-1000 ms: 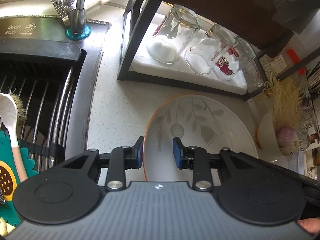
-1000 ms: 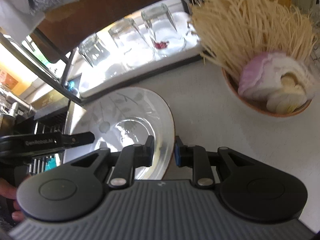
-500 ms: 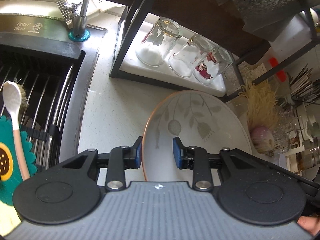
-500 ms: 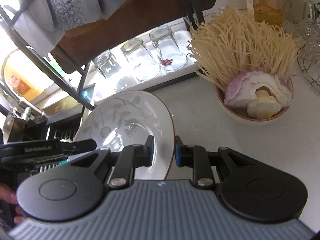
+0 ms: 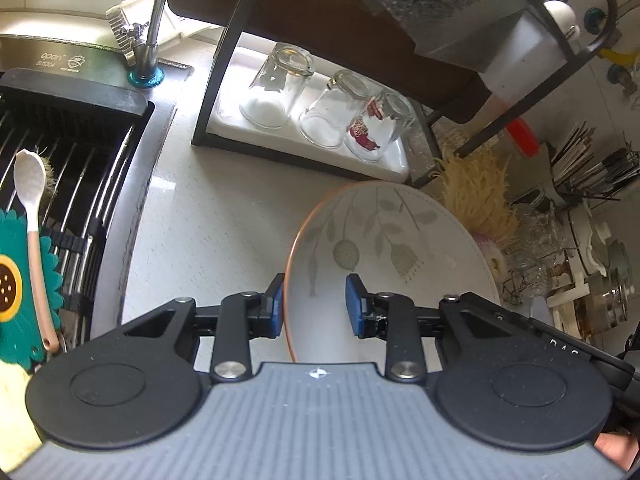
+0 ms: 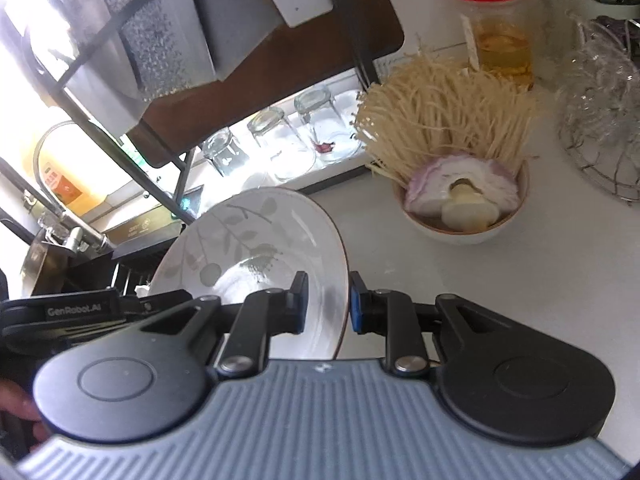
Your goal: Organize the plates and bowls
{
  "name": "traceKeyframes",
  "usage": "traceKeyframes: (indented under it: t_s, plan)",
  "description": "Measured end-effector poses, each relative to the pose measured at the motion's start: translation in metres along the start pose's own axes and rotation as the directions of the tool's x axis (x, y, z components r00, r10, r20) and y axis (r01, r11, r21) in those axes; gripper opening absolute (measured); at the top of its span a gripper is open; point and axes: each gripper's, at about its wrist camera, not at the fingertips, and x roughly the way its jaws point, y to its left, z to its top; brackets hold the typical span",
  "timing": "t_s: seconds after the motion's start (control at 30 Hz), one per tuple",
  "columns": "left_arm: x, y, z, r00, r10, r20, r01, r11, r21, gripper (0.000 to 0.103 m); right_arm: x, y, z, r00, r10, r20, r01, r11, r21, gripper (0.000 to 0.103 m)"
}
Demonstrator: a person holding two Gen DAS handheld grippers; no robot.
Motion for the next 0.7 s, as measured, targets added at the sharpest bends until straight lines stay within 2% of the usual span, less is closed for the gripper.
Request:
traceKeyframes:
  t_s: [0.3, 0.7]
  plan:
    - [-0.024, -0.022, -0.031, 0.999, 0.022, 0.042, -0.022, 1.0, -0.012, 0.034, -0.027, -0.011, -0.013, 0.999, 0.036, 0.02, -0.036, 0.998, -0.043, 0.024]
    - [-0.024, -0.046, -0.08, 0.998, 0.058, 0.04, -0.058, 0.998, -0.02, 0.034, -0.051, -0.032, -0.034, 1.0, 0.027, 0.008, -0.026, 0.994, -0.105, 0.024]
